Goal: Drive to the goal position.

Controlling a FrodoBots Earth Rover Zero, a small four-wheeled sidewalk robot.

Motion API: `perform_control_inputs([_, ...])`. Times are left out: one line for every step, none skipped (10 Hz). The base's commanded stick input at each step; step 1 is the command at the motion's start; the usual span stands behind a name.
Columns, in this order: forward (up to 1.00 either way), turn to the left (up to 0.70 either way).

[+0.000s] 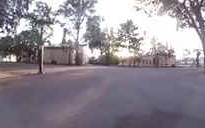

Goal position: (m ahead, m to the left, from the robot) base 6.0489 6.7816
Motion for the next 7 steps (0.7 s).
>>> perform_control_inputs([0.70, 0.35])
perform_control_inputs([0.70, 0.35])
perform_control_inputs([0.70, 0.35])
perform_control_inputs([0.70, 0.35])
perform_control_inputs([0.70, 0.35])
perform_control_inputs([0.70, 0.35])
perform_control_inputs([0.70, 0.35])
